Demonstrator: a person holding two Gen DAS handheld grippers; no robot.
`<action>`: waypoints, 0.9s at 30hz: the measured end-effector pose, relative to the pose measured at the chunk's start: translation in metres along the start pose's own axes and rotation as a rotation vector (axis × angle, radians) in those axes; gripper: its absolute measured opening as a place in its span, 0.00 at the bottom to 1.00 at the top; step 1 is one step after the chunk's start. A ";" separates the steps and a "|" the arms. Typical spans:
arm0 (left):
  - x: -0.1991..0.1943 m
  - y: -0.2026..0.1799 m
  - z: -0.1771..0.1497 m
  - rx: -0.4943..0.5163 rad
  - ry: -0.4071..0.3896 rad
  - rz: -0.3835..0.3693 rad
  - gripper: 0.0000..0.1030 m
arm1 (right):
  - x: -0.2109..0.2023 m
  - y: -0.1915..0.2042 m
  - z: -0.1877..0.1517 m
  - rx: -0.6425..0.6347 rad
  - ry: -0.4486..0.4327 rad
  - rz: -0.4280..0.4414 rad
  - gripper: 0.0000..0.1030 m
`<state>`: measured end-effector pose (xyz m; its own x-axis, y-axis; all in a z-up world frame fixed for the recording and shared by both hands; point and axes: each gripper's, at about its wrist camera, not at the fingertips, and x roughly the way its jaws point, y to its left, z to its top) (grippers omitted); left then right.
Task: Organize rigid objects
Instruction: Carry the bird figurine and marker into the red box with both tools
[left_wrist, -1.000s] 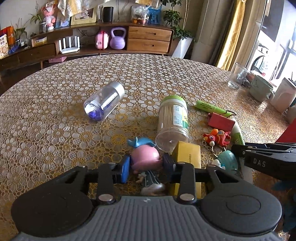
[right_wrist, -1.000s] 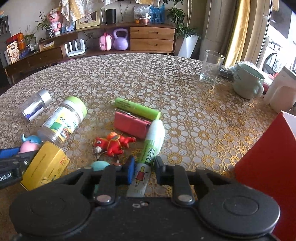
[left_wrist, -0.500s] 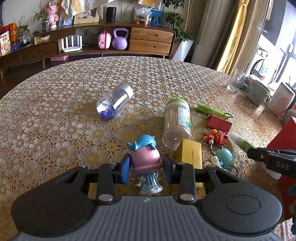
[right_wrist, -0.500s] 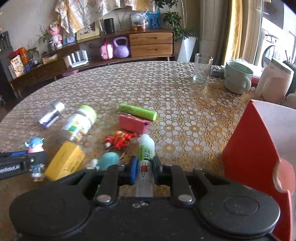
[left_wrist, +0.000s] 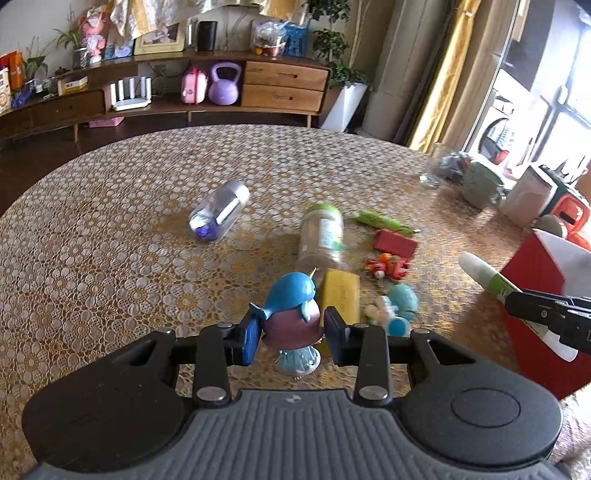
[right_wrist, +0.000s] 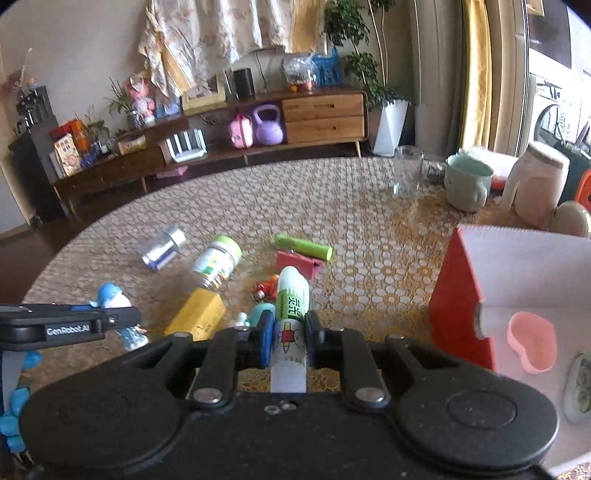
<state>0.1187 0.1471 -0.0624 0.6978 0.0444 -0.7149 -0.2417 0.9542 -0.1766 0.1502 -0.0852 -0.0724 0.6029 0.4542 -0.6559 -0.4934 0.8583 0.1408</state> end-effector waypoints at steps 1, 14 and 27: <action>-0.004 -0.003 0.001 0.005 -0.002 -0.010 0.35 | -0.007 -0.001 0.001 0.001 -0.007 0.006 0.16; -0.052 -0.073 0.020 0.107 -0.027 -0.170 0.35 | -0.069 -0.037 0.004 0.035 -0.097 -0.020 0.16; -0.058 -0.176 0.025 0.241 -0.001 -0.308 0.35 | -0.098 -0.103 -0.006 0.106 -0.146 -0.112 0.16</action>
<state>0.1372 -0.0160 0.0273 0.7135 -0.2552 -0.6525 0.1446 0.9649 -0.2193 0.1379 -0.2197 -0.0267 0.7386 0.3778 -0.5583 -0.3543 0.9221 0.1554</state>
